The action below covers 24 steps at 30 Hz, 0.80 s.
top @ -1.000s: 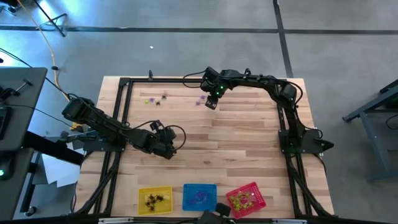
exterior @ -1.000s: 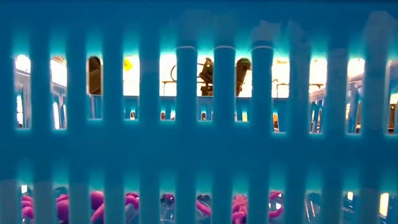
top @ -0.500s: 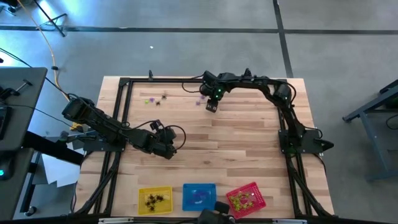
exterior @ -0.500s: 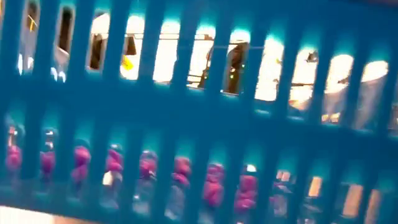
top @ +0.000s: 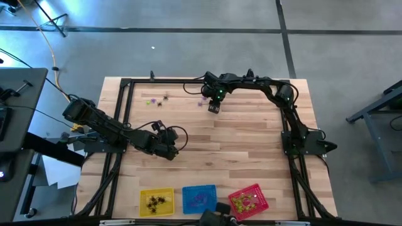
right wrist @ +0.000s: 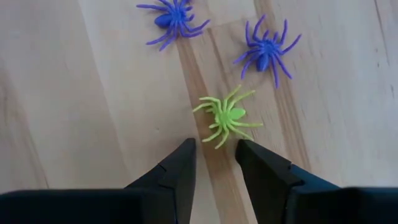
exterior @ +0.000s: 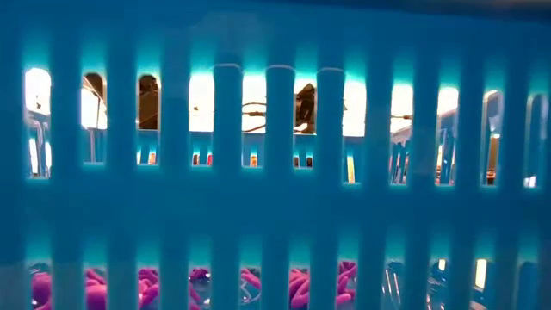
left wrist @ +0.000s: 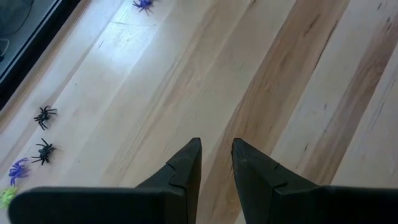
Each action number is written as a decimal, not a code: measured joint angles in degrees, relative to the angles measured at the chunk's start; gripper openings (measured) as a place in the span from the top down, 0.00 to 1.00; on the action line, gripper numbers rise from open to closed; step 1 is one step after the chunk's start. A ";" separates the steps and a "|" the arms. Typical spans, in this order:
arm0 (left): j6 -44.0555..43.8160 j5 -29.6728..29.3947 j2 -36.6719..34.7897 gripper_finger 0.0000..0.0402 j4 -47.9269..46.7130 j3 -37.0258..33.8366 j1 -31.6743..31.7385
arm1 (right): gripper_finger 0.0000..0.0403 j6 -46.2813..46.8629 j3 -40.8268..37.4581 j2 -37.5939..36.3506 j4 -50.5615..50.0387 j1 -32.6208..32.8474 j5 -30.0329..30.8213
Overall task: Sort Halloween decoration
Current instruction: Put the green spider toy into the red bin
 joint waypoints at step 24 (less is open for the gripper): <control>-0.43 0.04 0.00 0.80 0.39 0.00 0.00 | 1.00 6.56 3.22 0.48 -5.12 -0.11 -1.41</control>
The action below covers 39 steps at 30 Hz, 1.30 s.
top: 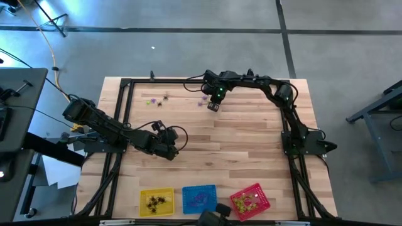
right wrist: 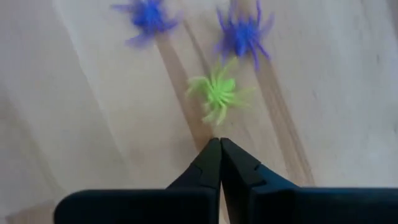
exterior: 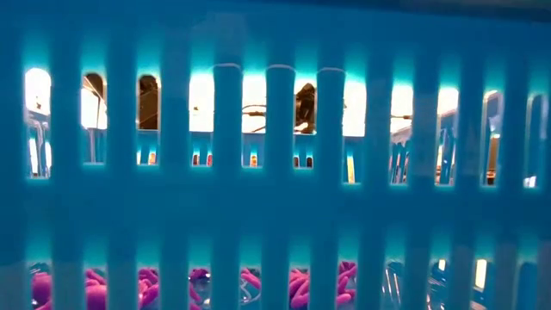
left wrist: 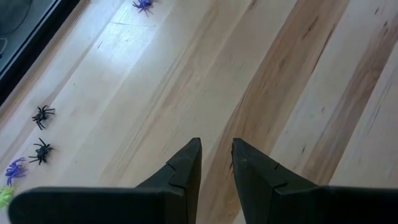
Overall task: Sort Halloween decoration
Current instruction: Put the green spider toy into the red bin
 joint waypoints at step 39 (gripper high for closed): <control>-0.23 0.28 0.00 0.80 0.50 0.00 -0.07 | 0.58 -0.14 3.18 1.43 4.70 0.13 -3.49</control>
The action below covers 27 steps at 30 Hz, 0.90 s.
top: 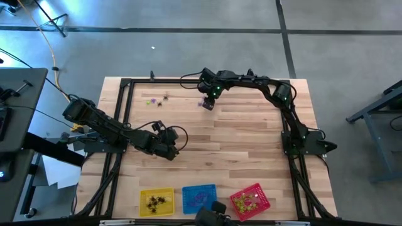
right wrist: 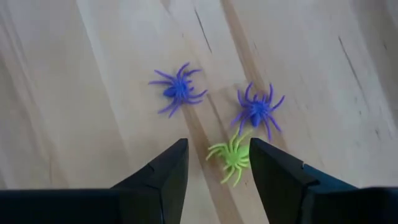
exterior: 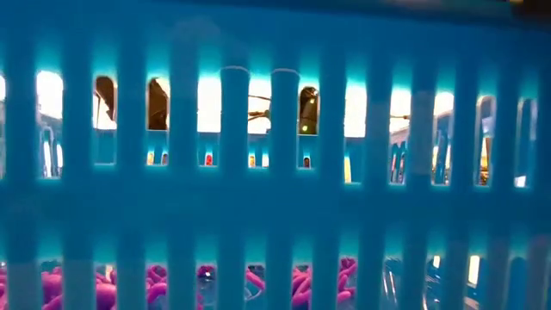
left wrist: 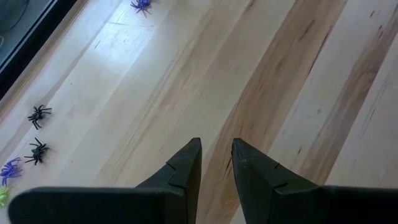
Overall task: Sort Halloween decoration
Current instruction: Put the green spider toy into the red bin
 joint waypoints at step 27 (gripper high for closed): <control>1.51 0.04 0.02 0.80 0.82 0.00 0.00 | 0.93 1.15 5.58 3.97 -8.86 -0.86 -0.25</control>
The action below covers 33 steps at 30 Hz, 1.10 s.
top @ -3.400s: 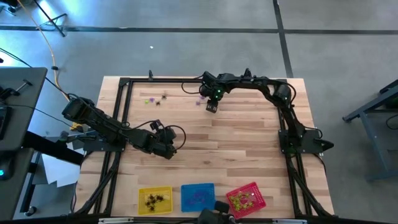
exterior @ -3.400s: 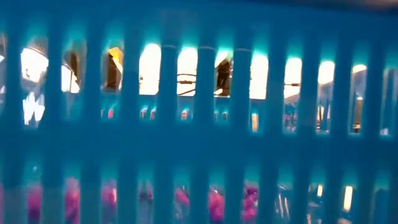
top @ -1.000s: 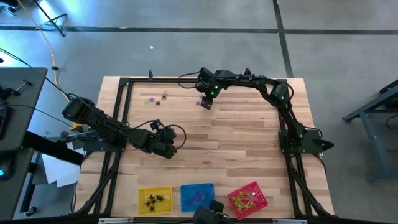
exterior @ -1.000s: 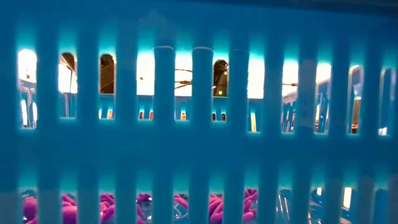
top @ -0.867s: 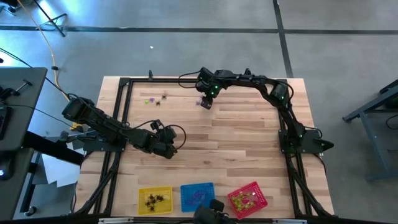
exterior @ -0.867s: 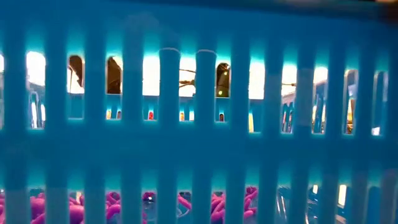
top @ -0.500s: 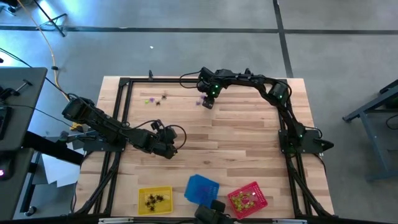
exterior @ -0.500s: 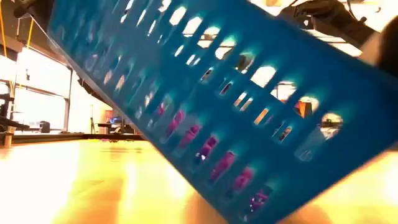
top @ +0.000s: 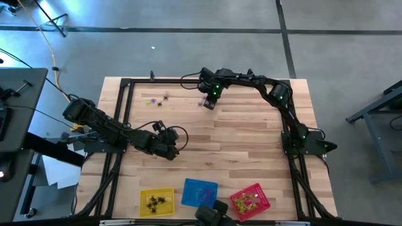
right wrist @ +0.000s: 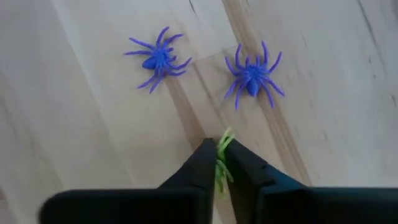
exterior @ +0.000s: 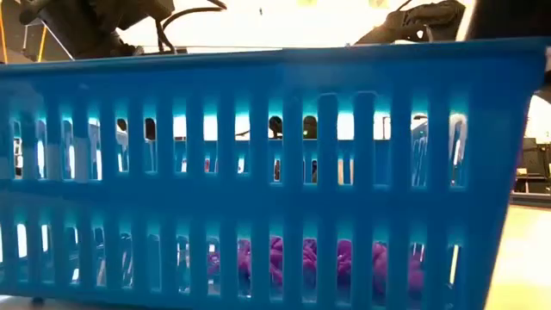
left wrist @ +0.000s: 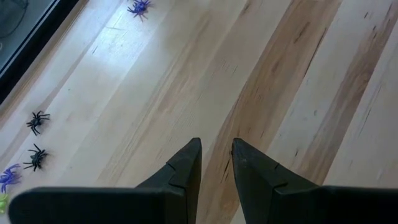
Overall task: Sort Halloween decoration
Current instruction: Put the green spider toy into the red bin
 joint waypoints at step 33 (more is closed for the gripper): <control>-0.44 1.74 0.00 0.80 0.33 0.00 -0.02 | 1.00 19.80 1.04 -22.92 -21.11 22.58 0.27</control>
